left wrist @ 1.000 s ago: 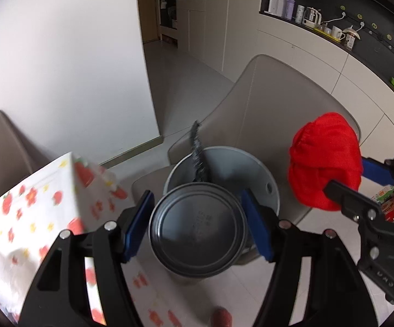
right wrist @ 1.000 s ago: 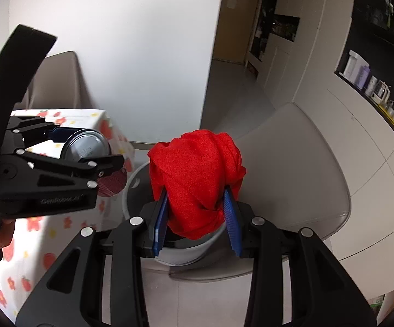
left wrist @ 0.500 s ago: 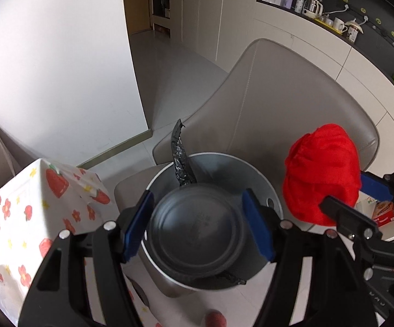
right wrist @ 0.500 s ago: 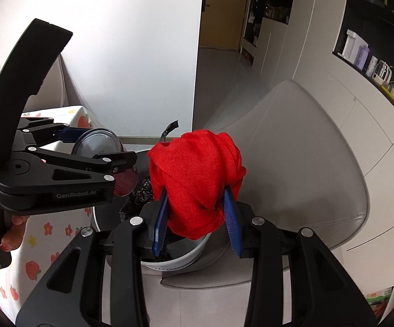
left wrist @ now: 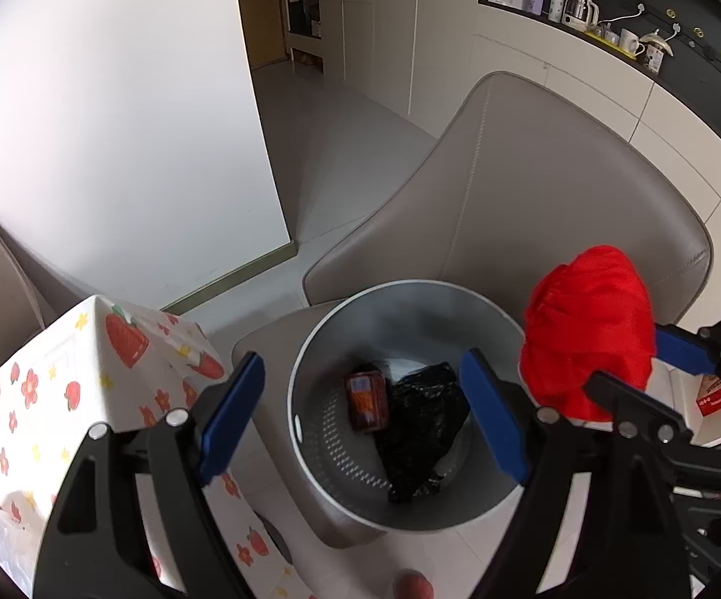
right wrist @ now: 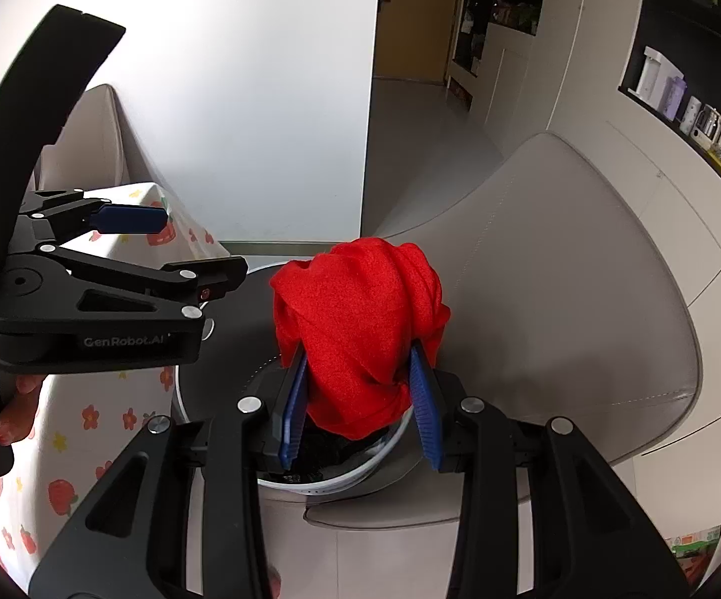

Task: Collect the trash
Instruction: 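Release the red ball and red can into the white bin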

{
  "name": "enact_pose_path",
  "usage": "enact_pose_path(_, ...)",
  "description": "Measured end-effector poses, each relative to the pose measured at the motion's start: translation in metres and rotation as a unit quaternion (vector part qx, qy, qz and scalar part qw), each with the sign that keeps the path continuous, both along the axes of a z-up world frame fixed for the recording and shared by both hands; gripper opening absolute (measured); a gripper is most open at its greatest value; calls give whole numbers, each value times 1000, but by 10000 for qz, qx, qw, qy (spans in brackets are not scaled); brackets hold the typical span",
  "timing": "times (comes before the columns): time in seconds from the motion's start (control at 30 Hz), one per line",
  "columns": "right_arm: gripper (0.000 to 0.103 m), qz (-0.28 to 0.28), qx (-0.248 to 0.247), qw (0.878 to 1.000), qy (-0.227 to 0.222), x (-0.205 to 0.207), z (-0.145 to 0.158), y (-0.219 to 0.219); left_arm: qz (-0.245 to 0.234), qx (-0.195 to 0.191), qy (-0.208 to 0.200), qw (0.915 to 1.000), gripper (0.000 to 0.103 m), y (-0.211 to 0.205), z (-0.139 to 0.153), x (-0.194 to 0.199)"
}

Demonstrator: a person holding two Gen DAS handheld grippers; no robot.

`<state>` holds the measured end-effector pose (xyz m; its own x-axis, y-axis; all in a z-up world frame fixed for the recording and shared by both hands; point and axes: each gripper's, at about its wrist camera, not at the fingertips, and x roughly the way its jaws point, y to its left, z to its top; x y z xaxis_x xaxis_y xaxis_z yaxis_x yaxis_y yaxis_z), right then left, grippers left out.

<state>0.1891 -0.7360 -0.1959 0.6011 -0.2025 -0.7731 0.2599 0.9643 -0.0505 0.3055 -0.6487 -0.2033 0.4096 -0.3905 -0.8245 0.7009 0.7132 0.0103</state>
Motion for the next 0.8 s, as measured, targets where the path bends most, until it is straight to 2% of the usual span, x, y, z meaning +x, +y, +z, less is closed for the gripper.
enact_pose_path(0.27, 56, 42, 41, 10000, 70, 7, -4, 9, 49, 142, 25, 9999, 81, 12, -6, -5)
enact_pose_path(0.57, 56, 135, 30, 9999, -49, 0, 6, 23, 202, 161, -5, 9997, 81, 36, 1, -16)
enact_pose_path(0.8, 56, 316, -3, 9994, -132, -7, 21, 46, 453, 101, -149, 9988, 81, 69, 18, -25)
